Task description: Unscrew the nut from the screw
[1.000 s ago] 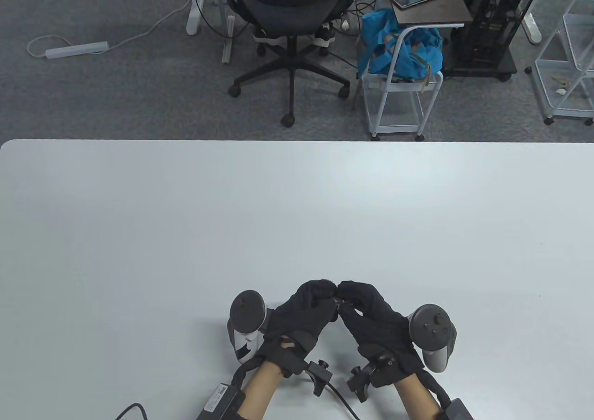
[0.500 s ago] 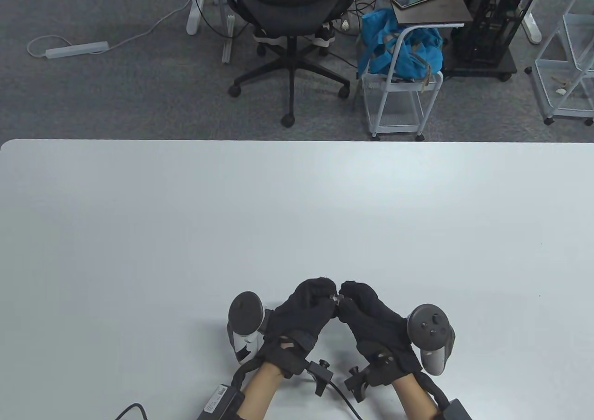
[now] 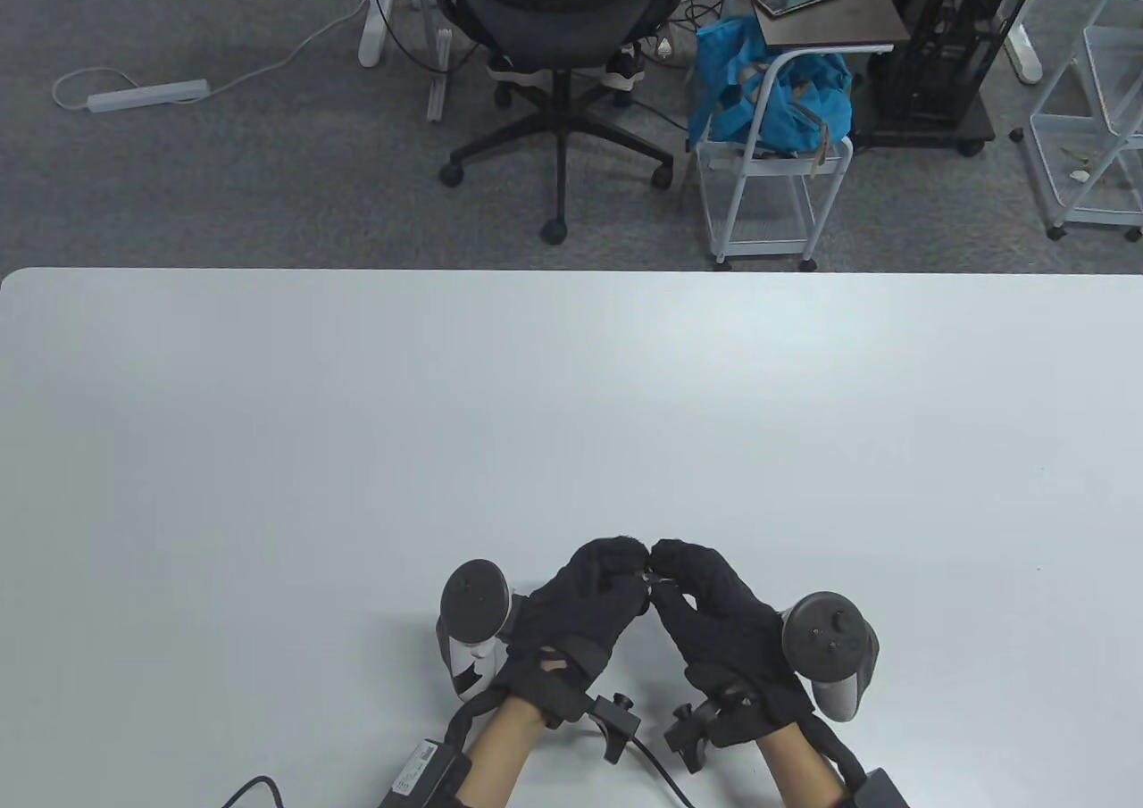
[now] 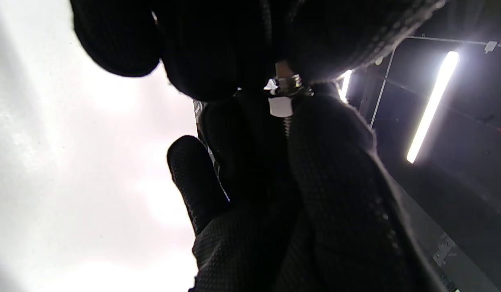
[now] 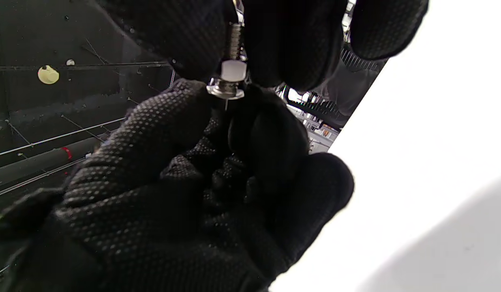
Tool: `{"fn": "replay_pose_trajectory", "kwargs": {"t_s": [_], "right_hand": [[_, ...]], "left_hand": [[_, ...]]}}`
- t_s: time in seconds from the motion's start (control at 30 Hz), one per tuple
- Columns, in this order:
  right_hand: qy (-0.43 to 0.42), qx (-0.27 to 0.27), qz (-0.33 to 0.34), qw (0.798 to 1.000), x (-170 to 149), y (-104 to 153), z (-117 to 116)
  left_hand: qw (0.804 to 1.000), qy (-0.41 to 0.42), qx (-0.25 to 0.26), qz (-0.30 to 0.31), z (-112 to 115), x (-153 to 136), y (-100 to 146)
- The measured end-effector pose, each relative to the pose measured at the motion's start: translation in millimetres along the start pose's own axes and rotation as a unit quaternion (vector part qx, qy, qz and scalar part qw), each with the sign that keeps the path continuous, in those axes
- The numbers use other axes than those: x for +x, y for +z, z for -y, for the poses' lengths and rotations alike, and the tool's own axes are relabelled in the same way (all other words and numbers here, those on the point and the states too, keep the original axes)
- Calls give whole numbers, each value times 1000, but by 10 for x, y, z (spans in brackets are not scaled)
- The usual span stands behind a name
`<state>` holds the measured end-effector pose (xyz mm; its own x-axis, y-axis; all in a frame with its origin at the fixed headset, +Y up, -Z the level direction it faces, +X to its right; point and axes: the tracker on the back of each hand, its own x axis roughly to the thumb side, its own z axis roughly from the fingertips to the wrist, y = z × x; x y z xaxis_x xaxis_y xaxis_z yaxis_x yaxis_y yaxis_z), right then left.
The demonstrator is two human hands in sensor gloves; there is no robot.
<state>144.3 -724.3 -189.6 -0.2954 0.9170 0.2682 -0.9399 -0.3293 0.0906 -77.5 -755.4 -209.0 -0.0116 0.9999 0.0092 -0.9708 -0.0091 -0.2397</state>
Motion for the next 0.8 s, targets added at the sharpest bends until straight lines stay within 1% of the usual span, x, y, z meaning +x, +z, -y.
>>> {"fn": "replay_pose_trajectory", "kwargs": {"t_s": [0.1,0.2,0.27,0.37,0.43,0.5,0.7,0.8], "right_hand": [[-16,-10,-6,1000,-28,5,-1],[-23,-40,-32,998,-85,18,18],[-17,-41,-48,998,-112,17,37],[-24,-33,-51,998,-123,4,34],[-18,-24,-46,998,-103,1,19],[-13,-35,-36,999,-85,6,19],[-10,-30,-17,999,-65,2,22],[-12,-14,-9,1000,-62,-5,16]], "left_hand": [[1000,1,1,3,-3,5,0],[1000,-5,-4,14,6,17,-3],[1000,-11,-4,20,13,26,-2],[999,-33,-4,28,26,48,2],[998,-48,-4,30,31,53,6],[998,-48,-4,29,33,50,6],[999,-46,-10,22,31,36,0],[999,-45,-21,8,14,26,-15]]}}
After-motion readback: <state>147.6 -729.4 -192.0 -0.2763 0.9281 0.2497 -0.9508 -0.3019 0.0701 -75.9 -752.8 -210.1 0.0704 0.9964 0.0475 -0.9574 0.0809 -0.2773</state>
